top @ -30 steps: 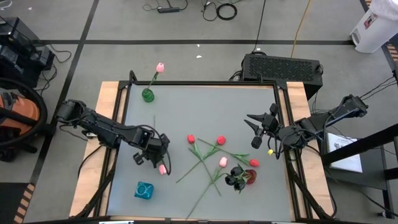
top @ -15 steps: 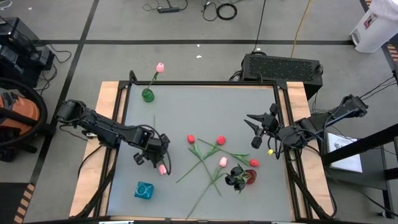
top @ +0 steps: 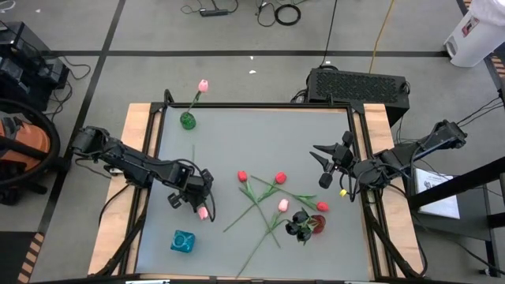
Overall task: Sort flowers into vase by color
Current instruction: Put the left pink flower into the green vase
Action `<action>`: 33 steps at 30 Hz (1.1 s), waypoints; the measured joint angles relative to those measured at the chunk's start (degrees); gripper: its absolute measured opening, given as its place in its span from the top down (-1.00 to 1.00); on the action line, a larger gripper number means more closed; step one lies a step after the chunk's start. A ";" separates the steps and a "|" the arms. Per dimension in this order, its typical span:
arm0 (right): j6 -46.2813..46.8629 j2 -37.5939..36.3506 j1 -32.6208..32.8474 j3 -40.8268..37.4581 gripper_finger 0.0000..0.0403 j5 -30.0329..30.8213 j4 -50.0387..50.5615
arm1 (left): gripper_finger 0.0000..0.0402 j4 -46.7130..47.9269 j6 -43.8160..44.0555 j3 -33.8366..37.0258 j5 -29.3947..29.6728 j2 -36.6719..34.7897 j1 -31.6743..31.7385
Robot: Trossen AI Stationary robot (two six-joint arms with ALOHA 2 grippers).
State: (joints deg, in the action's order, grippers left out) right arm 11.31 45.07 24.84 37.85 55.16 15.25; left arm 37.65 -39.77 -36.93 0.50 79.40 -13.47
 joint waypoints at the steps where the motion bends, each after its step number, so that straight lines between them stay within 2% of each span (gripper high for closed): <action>1: 0.00 -0.01 -0.02 0.00 0.51 0.00 0.00 | 0.34 0.06 -0.04 0.00 0.04 0.00 0.00; 5: -0.02 -0.01 0.00 0.00 0.51 -0.02 0.00 | 0.44 0.09 -0.06 0.00 0.21 0.00 0.00; 15: -0.02 -0.01 -0.02 0.00 0.51 -0.02 0.00 | 0.95 0.18 -0.02 0.00 0.21 0.00 0.00; 33: -0.01 0.01 0.00 0.00 0.51 -0.02 0.00 | 0.99 0.33 0.44 -1.98 1.21 0.00 -0.59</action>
State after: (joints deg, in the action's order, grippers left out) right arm 11.30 45.08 24.84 37.85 55.13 15.25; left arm 37.98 -39.33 -38.90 1.71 79.40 -14.06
